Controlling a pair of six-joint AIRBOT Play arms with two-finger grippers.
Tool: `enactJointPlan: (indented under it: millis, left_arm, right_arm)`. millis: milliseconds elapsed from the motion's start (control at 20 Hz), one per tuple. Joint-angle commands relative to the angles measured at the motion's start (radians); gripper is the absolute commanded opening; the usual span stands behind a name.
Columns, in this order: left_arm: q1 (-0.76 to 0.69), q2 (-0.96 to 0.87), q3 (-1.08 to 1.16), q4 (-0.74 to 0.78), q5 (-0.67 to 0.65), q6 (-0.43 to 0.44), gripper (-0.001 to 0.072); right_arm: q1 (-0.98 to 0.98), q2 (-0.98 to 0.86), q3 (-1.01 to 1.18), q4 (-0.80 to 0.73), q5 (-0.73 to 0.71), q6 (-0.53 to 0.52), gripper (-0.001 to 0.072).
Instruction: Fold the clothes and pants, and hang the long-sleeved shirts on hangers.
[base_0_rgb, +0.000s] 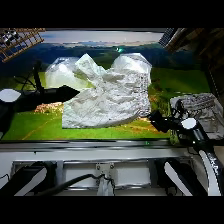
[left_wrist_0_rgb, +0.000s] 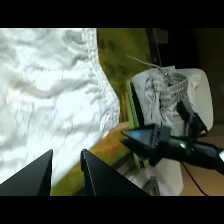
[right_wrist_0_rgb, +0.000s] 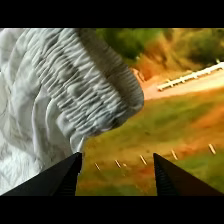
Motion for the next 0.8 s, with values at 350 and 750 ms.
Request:
enactJointPlan:
  millis: [350, 750]
  left_arm:
    - [-0.002, 0.029, -0.036, 0.0, 0.0, -0.005, 0.0182]
    - [0.008, 0.07, -0.111, 0.256, -0.056, -0.179, 0.0183]
  right_arm:
    - [0.0, -0.19, -0.01, 0.195, -0.202, -0.031, 0.0388]
    - [0.0, -0.204, 0.005, 0.236, -0.199, -0.135, 0.0036]
